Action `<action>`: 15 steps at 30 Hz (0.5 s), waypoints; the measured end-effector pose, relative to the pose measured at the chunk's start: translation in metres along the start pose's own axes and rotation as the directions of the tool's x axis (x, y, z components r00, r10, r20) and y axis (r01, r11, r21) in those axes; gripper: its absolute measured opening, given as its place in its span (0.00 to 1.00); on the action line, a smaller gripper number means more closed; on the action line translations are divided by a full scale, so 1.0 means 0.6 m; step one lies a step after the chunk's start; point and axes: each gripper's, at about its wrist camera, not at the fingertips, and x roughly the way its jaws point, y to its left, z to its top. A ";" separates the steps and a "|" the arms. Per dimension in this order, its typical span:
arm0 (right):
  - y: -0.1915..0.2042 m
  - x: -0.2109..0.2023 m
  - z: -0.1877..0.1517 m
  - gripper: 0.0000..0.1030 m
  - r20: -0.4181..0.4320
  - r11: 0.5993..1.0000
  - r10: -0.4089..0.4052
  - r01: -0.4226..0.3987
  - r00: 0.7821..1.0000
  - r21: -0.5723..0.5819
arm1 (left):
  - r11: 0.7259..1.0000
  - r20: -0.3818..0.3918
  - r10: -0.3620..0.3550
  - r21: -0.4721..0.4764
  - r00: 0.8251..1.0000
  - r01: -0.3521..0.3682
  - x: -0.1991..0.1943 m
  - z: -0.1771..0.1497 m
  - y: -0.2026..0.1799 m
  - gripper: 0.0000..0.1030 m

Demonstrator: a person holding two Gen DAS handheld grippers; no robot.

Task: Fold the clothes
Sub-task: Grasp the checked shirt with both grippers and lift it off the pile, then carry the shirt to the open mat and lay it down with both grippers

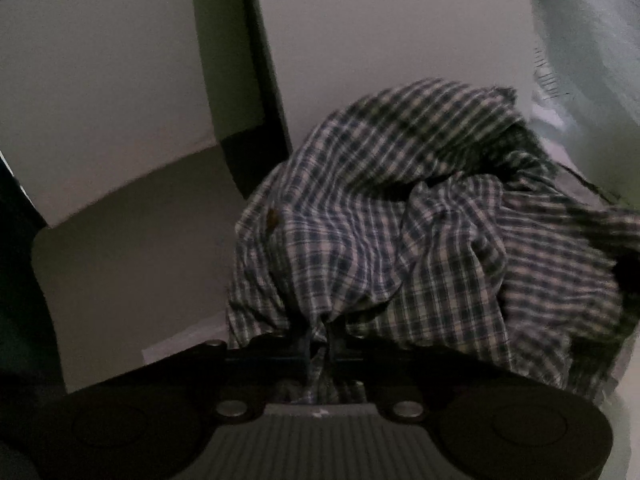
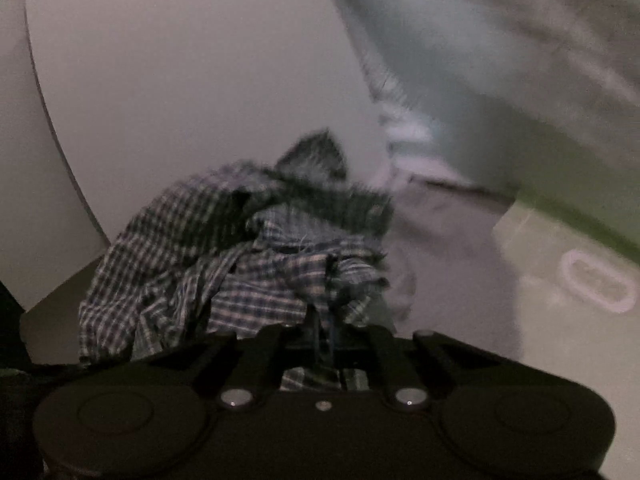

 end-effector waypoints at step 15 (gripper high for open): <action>-0.228 -0.498 -0.204 0.02 0.183 0.835 -0.538 0.490 0.823 0.252 | 0.939 0.105 -0.271 0.248 0.957 0.238 -0.279 -0.133 -0.130 0.05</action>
